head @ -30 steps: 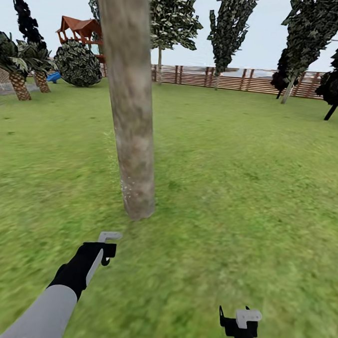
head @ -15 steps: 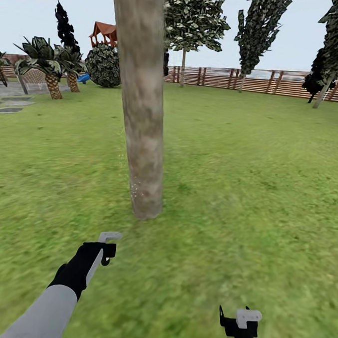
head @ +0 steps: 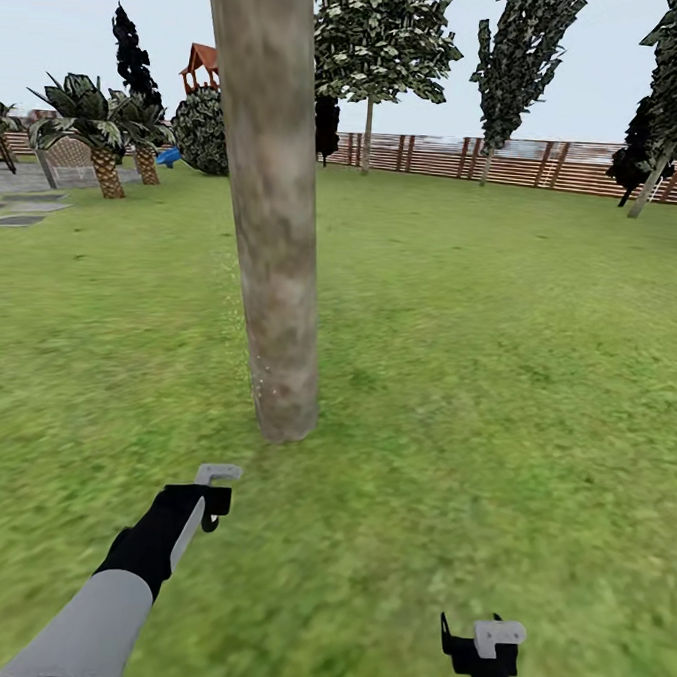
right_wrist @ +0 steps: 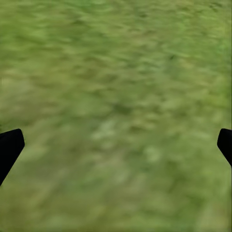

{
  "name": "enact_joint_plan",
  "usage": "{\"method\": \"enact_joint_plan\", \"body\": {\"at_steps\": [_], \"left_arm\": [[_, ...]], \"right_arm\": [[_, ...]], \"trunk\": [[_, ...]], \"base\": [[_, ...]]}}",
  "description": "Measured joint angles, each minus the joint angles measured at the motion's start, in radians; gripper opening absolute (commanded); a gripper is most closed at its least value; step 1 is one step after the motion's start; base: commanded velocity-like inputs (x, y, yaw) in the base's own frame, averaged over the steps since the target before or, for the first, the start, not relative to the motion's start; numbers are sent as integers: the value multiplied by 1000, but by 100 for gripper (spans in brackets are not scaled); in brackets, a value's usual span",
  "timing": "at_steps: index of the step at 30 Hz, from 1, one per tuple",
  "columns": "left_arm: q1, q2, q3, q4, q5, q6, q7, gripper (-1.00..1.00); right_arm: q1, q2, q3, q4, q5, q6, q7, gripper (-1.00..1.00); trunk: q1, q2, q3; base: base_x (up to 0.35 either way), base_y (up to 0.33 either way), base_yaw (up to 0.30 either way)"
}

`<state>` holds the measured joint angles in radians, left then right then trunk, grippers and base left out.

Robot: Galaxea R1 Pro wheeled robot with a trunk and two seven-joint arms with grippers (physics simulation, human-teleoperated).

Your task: In the garden, pick up the pesticide atomizer on the floor and spray pesticide onto both trees until each tree trunk is fully covered.

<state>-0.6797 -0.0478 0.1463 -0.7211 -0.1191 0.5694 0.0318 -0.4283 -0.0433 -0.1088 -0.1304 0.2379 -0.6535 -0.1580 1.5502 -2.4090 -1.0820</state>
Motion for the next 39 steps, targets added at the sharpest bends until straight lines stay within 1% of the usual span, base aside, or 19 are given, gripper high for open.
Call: {"method": "enact_joint_plan", "body": {"at_steps": [5, 6, 8, 12, 15, 19, 21, 23, 25, 26, 27, 29, 31, 33, 34, 35, 36, 37, 39], "left_arm": [[-19, -10, -8, 3, -1, 15, 1, -100], [-32, -12, -9, 6, -2, 17, 1, -100], [-66, -10, -10, 22, -4, 23, 1, -100], [-101, -4, -8, 72, -9, 26, 1, -100], [-121, -4, -5, 81, -10, 28, 20, -100], [-141, -11, -3, 74, -3, 31, 35, -100], [-180, -13, -4, 70, 2, 73, 37, -100], [-196, -12, -6, 67, 1, 90, 37, -100], [-214, -5, -5, 63, -2, 106, 36, -100], [-224, 9, -3, 62, -9, 132, 36, -100], [-226, 34, -2, 62, -11, 144, 34, -100], [-226, 69, -1, 62, -8, 149, 32, -100], [-223, 81, -2, 62, 1, 151, 30, -100], [-226, 74, -5, 61, 5, 151, 30, -100], [-228, 58, -8, 60, 11, 151, 30, -100], [-228, 44, -9, 60, 9, 151, 30, -100], [-231, 17, -11, 53, 11, 152, 30, -100], [-232, 11, -10, 39, 5, 155, 30, -100], [-233, 14, -9, 20, 0, 168, 29, -100]], "right_arm": [[0, 2, 0, 0, 0, 0, 0, 100], [0, 2, 0, 0, 0, 0, 0, 100], [0, 2, 0, 0, 0, 0, 0, 100], [0, 2, 0, 0, 0, 0, 0, 100], [0, 2, 0, 0, 0, 0, -1, 100], [0, 2, 0, 0, 0, 0, -1, 100], [0, 2, 0, 0, 0, 0, -2, 100], [0, 2, 0, 0, 0, -1, -2, 100], [0, 2, 0, 0, 0, 0, -1, 100], [0, 2, 0, 0, 0, 0, 0, 100], [0, 2, 0, 0, 0, 0, 0, 100], [0, 2, 0, 1, 0, 0, 0, 100], [0, 2, 0, 1, 0, 0, 0, 100], [0, 2, 0, 1, 0, -1, 0, 100], [0, 2, 0, 1, 0, -1, 0, 100], [0, 2, 0, 1, 0, -1, 0, 100], [0, 2, 0, 1, 0, -1, 0, 100], [0, 2, 0, 1, 0, 0, 0, 100], [0, 2, 0, 1, 0, 0, 0, 100]], "trunk": [[0, 0, 0], [0, 0, 1], [0, 0, 1], [0, 0, 2], [0, 0, 2], [0, 0, 2], [0, 0, 2], [0, 0, 2], [0, 0, 2], [0, 0, 2], [0, 0, 2], [0, 0, 2], [0, 0, 2], [0, 0, 2], [0, 0, 2], [0, 0, 2], [0, 0, 2], [0, 0, 2], [0, 0, 2]], "base": [[0, 0, -124], [0, 0, -242], [0, 0, -253], [0, 0, -260], [0, 0, -262], [0, 0, -218], [0, 0, -30], [0, 0, -10], [0, 0, -3], [0, 0, 0], [0, 0, 0], [0, 0, 0], [0, 0, 0], [0, 0, 0], [0, 0, 0], [0, 0, 0], [0, 0, 0], [0, 0, 0], [0, 0, 0]]}}
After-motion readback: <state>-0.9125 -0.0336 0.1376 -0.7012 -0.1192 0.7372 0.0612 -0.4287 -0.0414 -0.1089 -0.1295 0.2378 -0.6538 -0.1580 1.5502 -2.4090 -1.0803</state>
